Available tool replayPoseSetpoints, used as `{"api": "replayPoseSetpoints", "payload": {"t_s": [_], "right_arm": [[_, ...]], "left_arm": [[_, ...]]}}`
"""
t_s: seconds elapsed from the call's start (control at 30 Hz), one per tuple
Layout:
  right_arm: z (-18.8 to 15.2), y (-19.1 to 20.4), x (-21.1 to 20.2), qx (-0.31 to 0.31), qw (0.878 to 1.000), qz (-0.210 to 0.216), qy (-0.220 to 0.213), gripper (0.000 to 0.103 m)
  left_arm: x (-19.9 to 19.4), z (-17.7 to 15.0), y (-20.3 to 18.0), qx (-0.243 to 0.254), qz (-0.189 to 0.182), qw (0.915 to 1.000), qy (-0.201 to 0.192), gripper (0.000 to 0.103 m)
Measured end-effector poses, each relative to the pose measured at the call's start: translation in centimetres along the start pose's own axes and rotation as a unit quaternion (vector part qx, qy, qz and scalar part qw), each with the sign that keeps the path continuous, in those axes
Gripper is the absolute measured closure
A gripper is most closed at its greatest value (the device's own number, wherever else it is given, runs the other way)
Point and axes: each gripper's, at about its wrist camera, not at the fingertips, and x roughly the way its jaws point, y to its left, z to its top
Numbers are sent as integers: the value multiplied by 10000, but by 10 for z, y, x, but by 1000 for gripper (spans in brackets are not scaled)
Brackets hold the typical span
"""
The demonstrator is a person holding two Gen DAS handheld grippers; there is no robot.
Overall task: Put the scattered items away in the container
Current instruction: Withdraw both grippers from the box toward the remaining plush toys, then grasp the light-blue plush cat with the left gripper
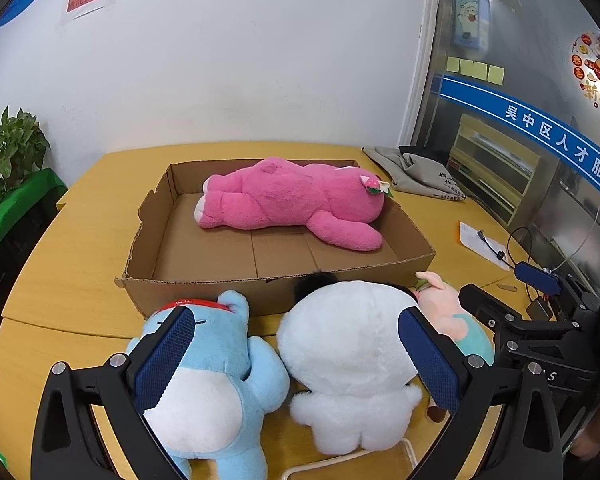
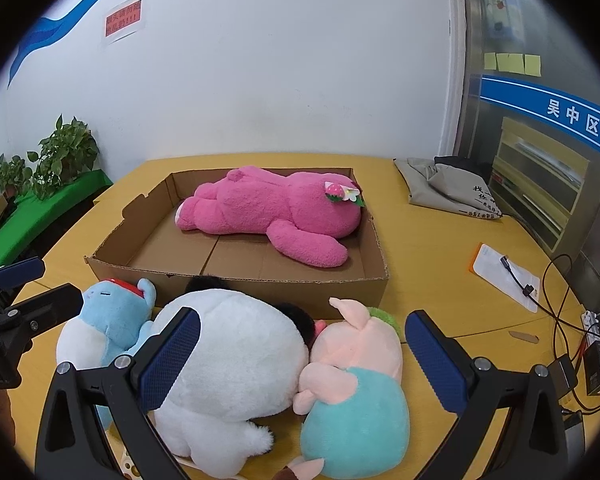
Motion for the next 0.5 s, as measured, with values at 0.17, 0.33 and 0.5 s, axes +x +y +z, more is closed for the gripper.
{"api": "replayPoseSetpoints", "payload": {"t_s": [0.17,0.33,0.5], "right_arm": [[-2,1,3,21,10000,-2,56,1],[-4,6,4,-20,9999,27,120,1],[-10,25,11,-180,9982,474,313,1]], "left_arm": [[1,-4,6,-32,26,10000,45,0],[-4,-10,25,-121,-234,9995,152,0],[-7,-19,58,-235,-12,9994,242,0]]}}
